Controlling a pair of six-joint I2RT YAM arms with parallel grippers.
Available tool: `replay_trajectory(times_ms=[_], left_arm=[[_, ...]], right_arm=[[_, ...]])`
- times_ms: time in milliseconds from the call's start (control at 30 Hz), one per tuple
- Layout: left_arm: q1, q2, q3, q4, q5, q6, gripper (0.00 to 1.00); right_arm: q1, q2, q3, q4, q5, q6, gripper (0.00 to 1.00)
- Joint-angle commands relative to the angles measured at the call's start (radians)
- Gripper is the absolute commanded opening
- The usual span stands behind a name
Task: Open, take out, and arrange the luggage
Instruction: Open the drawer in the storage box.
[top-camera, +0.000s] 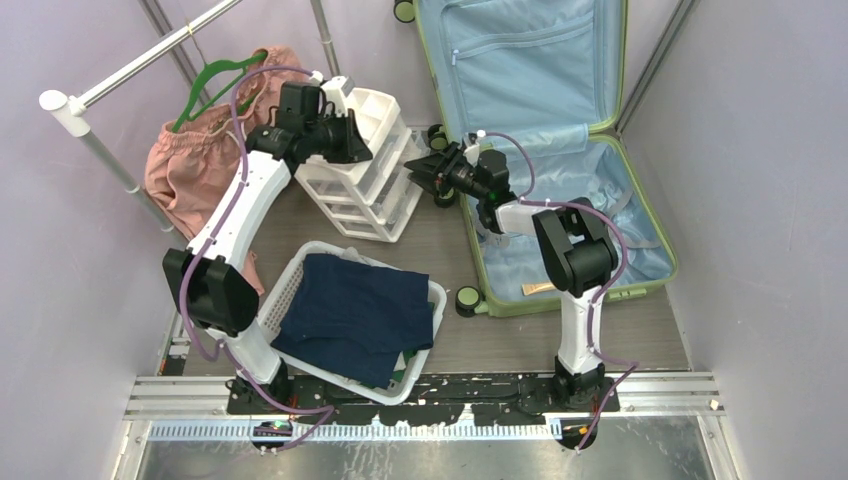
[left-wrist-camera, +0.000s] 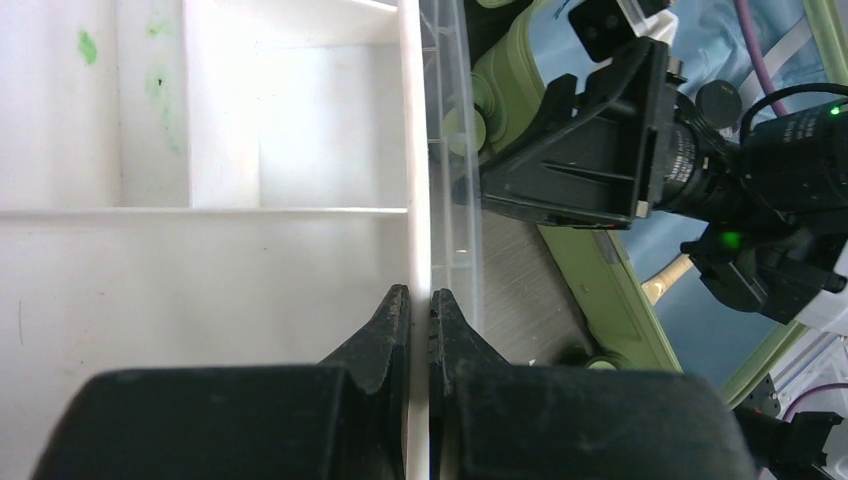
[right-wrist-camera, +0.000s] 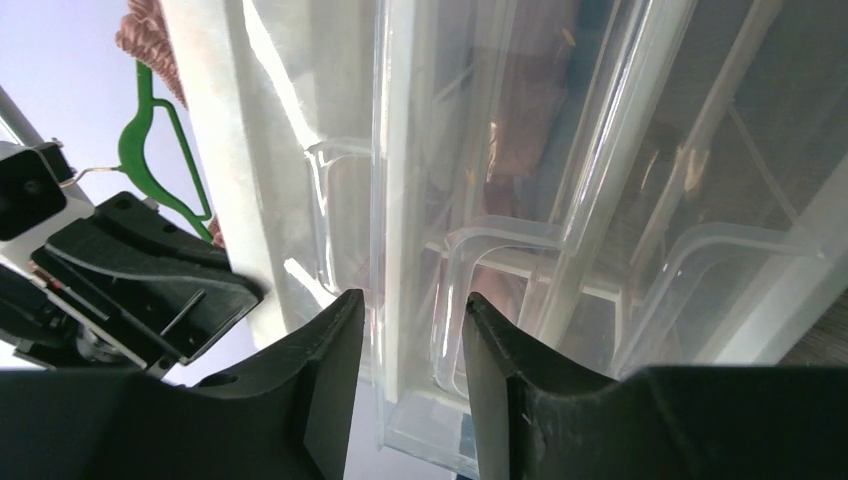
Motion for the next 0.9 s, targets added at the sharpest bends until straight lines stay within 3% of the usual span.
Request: replay_trajectory(times_ms=[0, 233, 433, 600, 867], left_arm=[[0.004, 0.012, -0.068, 0.002, -0.108, 0.031, 0.0], [-0.013, 0.004, -0.106, 0.022, -0.123, 0.028, 0.0], [-0.074, -0.015, -0.09, 0.014, -0.238, 0.063, 0.0], [-0.119, -0.054, -0.102, 0.013, -0.413, 0.077, 0.0], [-0.143, -0.076, -0.135, 0.006, -0.506, 0.079, 0.0]], right_arm=[[-0.01, -0.124, -0.018, 0.146, -0.036, -0.004, 0.46], [-0.042, -0.173, -0.085, 0.12, -0.066, -0.021, 0.47], [-0.051, -0.219, -0.09, -0.147, -0.085, -0.2, 0.48], [-0.05, -0.209, 0.017, -0.506, -0.062, -0.427, 0.47], [-0.023, -0.161, 0.145, -0.75, -0.018, -0.632, 0.47]])
